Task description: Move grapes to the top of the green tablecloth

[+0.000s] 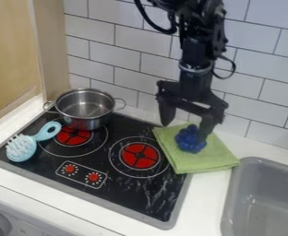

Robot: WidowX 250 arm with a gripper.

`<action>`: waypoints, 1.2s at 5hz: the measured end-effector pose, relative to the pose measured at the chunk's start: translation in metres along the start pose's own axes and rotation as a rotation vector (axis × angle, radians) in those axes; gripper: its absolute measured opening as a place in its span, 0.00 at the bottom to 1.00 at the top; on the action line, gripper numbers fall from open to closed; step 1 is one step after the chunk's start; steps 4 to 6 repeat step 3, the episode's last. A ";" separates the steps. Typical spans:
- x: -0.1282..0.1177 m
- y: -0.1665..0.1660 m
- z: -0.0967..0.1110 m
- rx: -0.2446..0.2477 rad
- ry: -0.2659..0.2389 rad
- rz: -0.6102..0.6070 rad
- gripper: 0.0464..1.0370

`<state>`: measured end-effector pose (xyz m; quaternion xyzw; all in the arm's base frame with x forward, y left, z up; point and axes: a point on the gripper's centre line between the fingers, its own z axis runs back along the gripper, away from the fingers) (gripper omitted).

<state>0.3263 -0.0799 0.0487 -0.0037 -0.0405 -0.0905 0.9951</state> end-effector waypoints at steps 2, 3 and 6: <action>-0.003 0.012 0.051 -0.035 -0.132 0.000 0.96; -0.003 0.012 0.052 -0.036 -0.134 -0.004 0.96; -0.003 0.012 0.052 -0.036 -0.134 -0.004 0.96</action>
